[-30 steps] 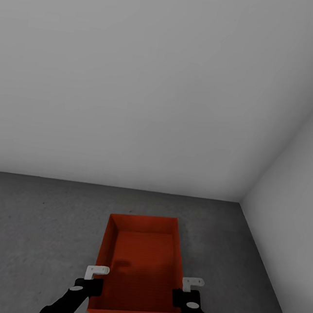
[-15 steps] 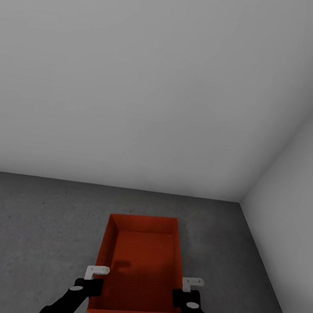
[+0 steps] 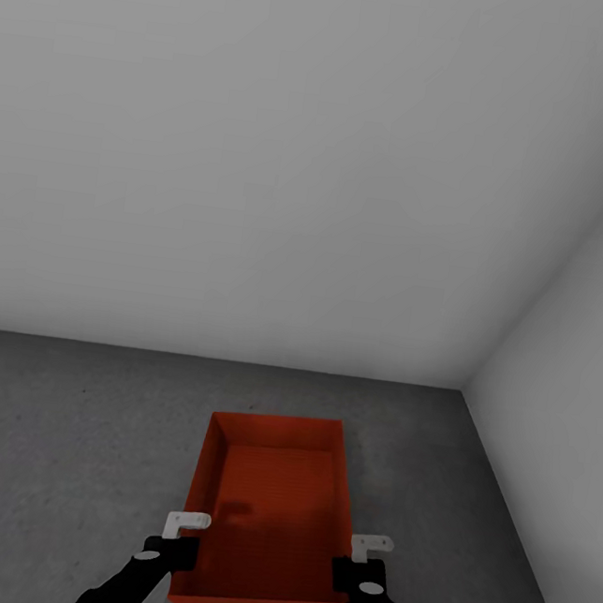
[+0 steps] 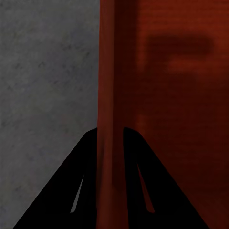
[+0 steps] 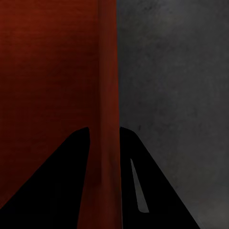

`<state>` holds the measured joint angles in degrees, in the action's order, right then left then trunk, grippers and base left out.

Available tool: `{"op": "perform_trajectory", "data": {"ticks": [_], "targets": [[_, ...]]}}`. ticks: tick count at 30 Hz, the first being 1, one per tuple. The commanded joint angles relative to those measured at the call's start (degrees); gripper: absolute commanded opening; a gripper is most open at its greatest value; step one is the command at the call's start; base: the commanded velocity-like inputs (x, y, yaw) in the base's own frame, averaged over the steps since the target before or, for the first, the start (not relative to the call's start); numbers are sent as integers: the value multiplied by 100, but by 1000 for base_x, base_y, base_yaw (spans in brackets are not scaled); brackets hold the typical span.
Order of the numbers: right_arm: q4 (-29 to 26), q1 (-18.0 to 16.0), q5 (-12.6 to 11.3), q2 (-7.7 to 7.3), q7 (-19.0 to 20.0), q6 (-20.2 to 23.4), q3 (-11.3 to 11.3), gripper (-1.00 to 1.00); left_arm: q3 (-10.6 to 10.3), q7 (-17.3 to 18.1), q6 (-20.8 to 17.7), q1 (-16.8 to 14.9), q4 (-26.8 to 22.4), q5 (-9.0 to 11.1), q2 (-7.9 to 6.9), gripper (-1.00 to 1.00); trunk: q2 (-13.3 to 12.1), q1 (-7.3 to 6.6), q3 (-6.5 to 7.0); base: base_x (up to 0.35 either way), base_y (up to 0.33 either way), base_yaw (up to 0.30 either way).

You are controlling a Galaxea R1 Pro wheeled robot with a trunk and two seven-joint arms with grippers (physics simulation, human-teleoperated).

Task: Move the two storage containers from the living room to the garage. In the garage, place one container on the floor and stack the other container on top of it (either order is fine).

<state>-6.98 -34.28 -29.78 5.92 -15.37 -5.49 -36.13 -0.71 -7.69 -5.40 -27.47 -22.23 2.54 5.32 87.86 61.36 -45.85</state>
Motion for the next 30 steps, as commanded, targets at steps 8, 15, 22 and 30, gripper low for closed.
{"op": "perform_trajectory", "data": {"ticks": [8,15,22,30], "targets": [[50,0,-151,-47,-28,4,-134,-100,-61,-31,-31,-4,-35,27,-57,-100,124,66,-59,0,0,0],[49,0,-151,-47,-28,4,-132,-100,-60,-31,-31,0,-35,27,-57,-100,124,66,-59,0,0,0],[52,0,-151,-47,-28,4,-132,-100,-61,-31,-31,-4,-35,27,-57,-100,124,66,-59,0,0,0],[47,0,-151,-47,-28,4,-132,-100,-59,-31,-31,-1,-35,24,-57,-100,124,66,-59,0,0,0]]}}
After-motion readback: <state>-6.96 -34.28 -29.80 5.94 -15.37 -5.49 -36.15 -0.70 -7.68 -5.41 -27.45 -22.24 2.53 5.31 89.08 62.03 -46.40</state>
